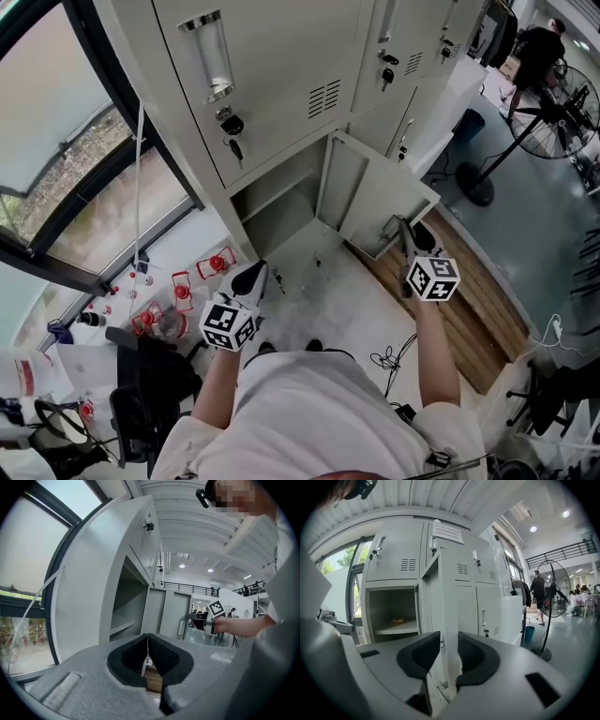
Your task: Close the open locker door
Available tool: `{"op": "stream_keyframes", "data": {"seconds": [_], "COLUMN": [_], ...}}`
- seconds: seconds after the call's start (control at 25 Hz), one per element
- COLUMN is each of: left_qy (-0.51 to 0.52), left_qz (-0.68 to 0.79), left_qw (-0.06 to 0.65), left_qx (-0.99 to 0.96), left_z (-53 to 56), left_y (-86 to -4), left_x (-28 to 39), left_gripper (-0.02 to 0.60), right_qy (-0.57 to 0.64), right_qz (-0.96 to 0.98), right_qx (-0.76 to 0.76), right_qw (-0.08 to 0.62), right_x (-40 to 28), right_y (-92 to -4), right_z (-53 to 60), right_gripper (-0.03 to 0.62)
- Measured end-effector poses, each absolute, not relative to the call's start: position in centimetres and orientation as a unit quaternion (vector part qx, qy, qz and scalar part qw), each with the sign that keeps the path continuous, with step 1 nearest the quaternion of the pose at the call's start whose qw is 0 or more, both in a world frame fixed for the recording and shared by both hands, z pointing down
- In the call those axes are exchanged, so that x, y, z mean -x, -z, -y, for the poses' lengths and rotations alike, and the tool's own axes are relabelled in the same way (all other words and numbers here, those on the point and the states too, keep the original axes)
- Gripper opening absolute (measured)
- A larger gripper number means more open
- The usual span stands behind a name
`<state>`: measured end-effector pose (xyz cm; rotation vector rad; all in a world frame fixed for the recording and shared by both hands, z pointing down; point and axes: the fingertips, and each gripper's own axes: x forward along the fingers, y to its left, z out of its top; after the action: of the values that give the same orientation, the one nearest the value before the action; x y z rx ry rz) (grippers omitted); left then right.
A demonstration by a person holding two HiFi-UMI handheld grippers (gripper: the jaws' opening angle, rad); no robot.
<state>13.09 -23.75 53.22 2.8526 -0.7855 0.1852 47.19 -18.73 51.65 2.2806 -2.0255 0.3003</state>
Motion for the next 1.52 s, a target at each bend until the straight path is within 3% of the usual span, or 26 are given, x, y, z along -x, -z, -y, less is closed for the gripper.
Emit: {"op": "stream_keyframes", "data": {"seconds": [1.52], "left_qy": [-0.054], "left_qz": [0.228], "left_qw": [0.102], "left_qx": [-0.967], "left_z": [23.9], "left_y": [-52.5], "left_x": [-7.9], "left_gripper": [0.015], "right_qy": [-0.074], "right_qz": [0.73], "right_qx": [-0.677], "right_qw": [0.052], "right_x": [-28.9], "right_y": [-51.5], "right_z": [17.2], "right_gripper": [0.117]}}
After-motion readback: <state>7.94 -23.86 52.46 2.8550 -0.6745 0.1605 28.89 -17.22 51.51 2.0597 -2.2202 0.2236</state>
